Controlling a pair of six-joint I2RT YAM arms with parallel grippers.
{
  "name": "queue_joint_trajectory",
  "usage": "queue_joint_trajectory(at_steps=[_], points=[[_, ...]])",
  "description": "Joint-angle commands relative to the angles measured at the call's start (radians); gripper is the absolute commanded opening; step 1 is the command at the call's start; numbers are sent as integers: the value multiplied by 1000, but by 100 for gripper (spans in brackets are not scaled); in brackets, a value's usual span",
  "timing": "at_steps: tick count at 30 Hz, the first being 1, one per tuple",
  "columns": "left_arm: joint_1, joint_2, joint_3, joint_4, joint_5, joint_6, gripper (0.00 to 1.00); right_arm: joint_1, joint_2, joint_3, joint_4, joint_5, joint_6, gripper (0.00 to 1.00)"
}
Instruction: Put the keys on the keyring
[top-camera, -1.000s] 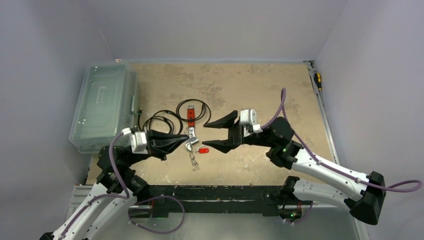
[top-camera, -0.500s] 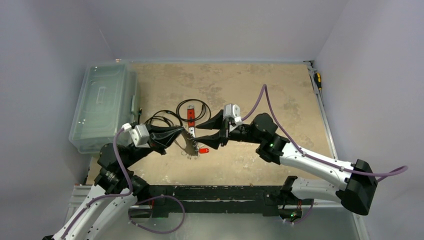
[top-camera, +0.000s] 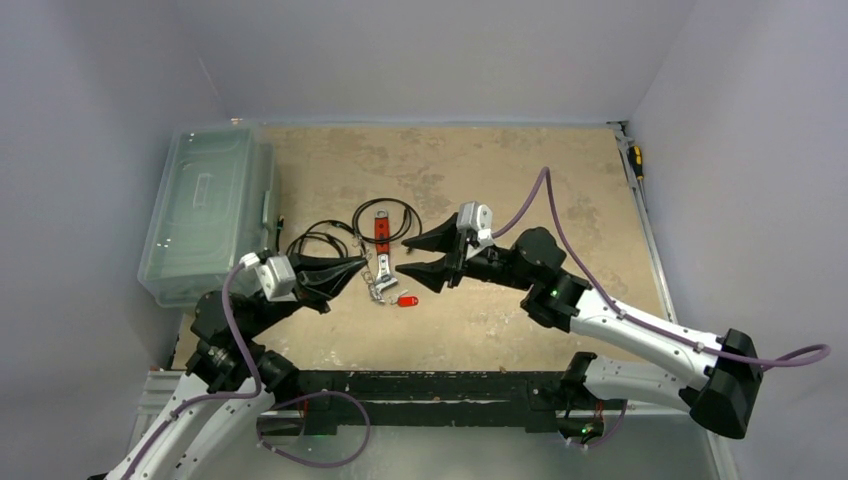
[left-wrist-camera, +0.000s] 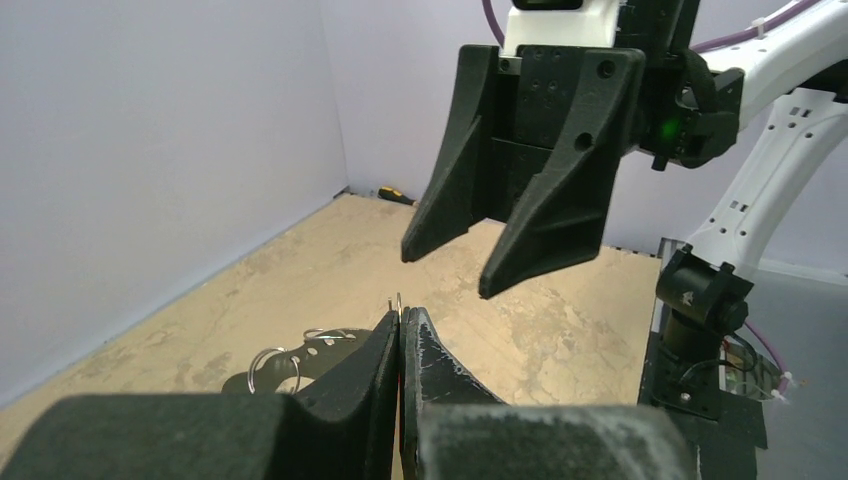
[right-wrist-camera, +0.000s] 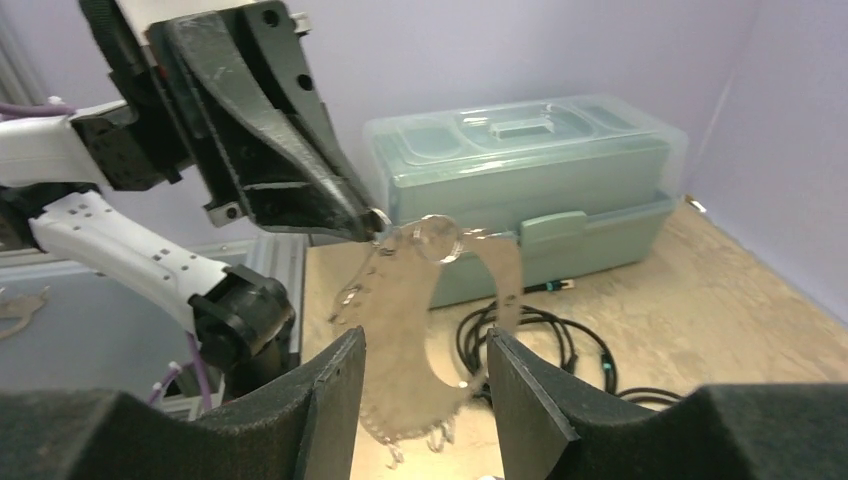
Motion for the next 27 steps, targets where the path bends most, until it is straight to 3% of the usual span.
queue_joint_trajectory(at_steps=[1, 7, 14, 27], points=[[5, -6, 11, 80, 90, 3, 0, 3, -50, 20, -46, 47, -44, 52], [6, -13, -29, 230, 240, -85, 0, 3, -40, 23, 38, -152, -24, 42], [6, -12, -51, 319, 311, -145, 0, 3, 8, 71, 54, -320, 3, 35], [6, 5, -63, 373, 338, -176, 0, 6, 50, 110, 113, -372, 49, 33]])
